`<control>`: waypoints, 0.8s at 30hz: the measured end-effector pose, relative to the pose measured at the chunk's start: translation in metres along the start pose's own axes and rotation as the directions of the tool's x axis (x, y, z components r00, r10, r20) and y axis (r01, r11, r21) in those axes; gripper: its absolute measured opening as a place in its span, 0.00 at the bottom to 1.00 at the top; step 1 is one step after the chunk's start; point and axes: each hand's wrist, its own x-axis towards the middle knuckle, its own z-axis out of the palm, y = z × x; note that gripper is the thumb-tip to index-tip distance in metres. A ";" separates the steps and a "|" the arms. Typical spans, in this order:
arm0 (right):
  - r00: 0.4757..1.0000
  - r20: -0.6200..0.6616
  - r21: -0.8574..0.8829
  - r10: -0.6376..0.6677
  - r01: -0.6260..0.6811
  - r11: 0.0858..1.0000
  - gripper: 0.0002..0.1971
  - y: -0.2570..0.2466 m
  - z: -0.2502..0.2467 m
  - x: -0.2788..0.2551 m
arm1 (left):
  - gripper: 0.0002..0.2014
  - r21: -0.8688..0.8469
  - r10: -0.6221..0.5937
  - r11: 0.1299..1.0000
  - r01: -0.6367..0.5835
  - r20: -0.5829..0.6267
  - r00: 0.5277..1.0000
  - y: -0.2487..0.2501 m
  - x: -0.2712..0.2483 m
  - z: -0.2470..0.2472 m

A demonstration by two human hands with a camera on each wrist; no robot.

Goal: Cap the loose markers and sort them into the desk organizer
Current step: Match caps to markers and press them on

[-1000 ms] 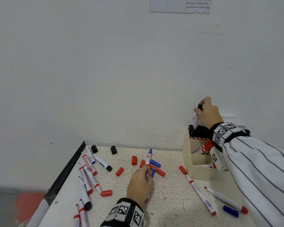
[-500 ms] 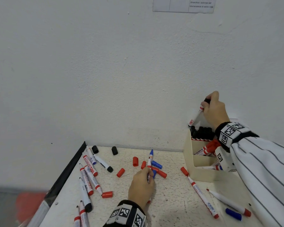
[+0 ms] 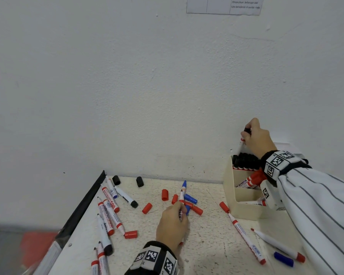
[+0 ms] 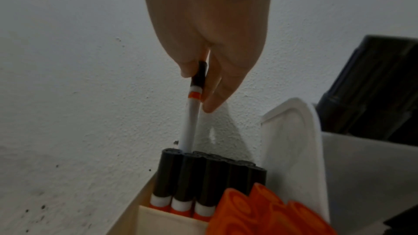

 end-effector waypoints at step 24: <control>0.999 -0.047 -0.058 0.021 -0.023 0.998 0.07 0.012 0.043 -0.009 | 0.03 -0.076 -0.014 0.997 0.012 -0.022 1.000 0.002 -0.002 -0.001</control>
